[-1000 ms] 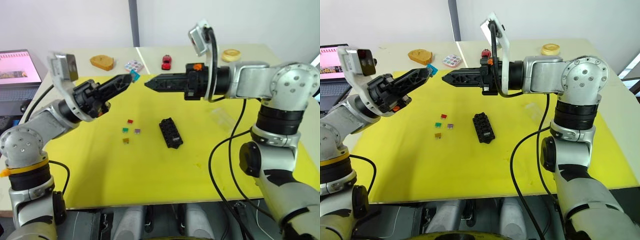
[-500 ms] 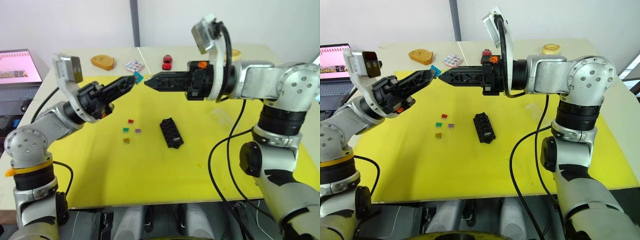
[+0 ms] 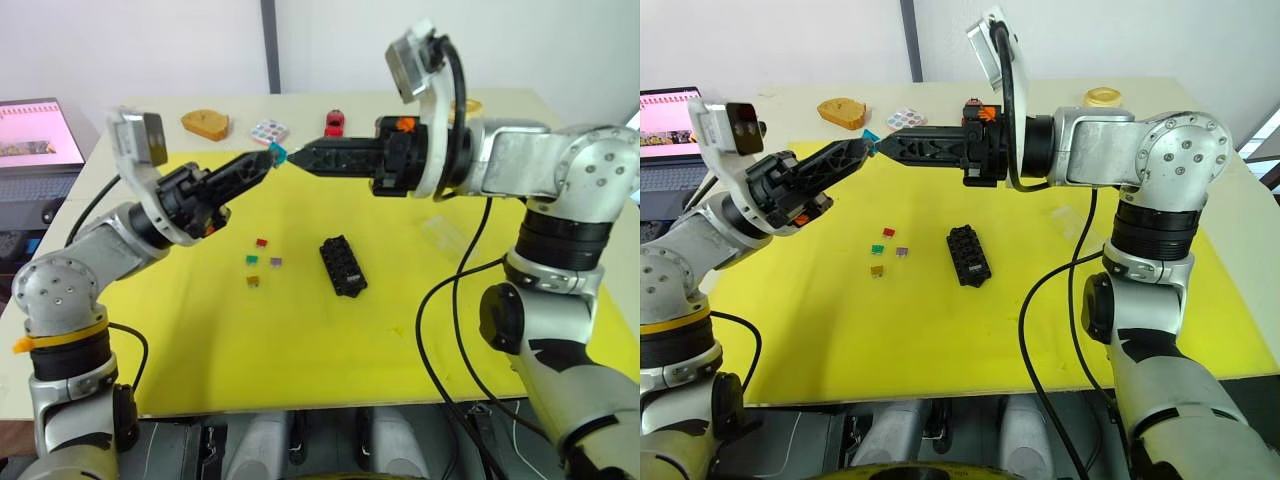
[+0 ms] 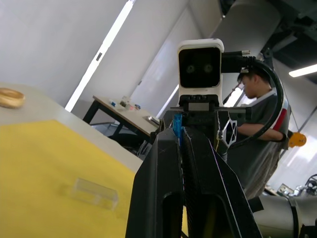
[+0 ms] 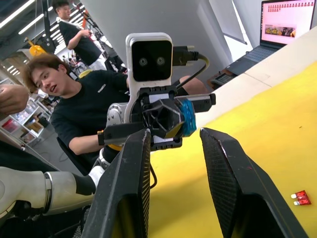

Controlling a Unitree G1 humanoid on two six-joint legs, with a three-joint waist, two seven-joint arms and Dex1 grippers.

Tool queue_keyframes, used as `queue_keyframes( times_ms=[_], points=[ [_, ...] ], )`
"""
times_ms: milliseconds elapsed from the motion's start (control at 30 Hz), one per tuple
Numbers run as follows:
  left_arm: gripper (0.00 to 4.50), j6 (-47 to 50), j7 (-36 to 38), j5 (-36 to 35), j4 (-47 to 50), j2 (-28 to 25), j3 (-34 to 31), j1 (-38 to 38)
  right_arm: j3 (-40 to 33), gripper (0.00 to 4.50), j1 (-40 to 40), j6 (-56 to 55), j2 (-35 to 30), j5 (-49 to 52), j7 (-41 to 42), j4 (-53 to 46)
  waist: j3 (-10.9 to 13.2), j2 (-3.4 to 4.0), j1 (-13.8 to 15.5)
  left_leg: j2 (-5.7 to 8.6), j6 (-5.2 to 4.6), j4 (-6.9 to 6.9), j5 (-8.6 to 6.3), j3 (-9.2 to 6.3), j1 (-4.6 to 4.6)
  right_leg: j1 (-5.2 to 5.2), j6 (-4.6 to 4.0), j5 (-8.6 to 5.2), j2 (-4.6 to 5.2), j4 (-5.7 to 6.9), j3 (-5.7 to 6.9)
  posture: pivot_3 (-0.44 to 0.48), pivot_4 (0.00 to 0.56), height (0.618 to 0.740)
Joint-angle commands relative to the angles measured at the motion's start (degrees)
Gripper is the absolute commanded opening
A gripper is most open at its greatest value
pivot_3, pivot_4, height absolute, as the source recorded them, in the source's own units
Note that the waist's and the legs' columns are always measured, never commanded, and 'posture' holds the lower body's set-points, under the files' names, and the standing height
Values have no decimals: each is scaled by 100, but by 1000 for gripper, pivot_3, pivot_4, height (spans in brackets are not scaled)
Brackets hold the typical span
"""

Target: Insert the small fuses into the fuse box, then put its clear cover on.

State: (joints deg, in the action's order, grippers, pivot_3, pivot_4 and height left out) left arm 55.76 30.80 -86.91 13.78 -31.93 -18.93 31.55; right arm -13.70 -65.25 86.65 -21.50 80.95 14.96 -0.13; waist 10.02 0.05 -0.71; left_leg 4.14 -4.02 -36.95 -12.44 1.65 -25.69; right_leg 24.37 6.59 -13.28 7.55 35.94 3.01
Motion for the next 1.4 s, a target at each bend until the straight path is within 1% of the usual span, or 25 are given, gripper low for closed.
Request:
queue_keyframes(
  times_ms=[33, 567, 667, 1333, 1400],
  points=[
    [0, -98, -10, -165, 196, -14, -33, 23, -55, 1668, -63, -136, -97, 213, -50, -41, 0, 0, -1, 0, 0, 0, 0, 0, 0, -1, 0, 0, 0, 0, 0, 0, 150, 740],
    [0, -167, -129, -246, 258, 73, 48, 64, 57, 1668, -45, -247, -198, 487, -180, 22, 1, 0, 0, 0, -3, 2, -1, 0, -7, -1, -1, 0, 1, -9, 0, 0, 150, 740],
    [0, -174, -134, -257, 266, 71, 61, 54, 74, 832, -47, -281, -211, 553, -223, 38, 1, 0, 0, 0, -3, 3, -2, 0, -8, 0, -1, -1, 1, -15, 1, 0, 150, 740],
    [0, -204, -85, -241, 277, 49, 94, 15, 279, 832, -36, -499, -378, 881, -389, 65, 1, 0, 1, 0, -9, 10, -5, 0, -13, -2, -2, -1, 1, -46, 3, 0, 150, 740],
    [0, -215, -74, -226, 277, 48, 111, 10, 287, 321, -29, -534, -385, 901, -427, 69, 1, 0, -1, 0, -10, 10, -6, 0, -13, -2, -2, -1, 1, -47, 3, 0, 150, 740]
  ],
)
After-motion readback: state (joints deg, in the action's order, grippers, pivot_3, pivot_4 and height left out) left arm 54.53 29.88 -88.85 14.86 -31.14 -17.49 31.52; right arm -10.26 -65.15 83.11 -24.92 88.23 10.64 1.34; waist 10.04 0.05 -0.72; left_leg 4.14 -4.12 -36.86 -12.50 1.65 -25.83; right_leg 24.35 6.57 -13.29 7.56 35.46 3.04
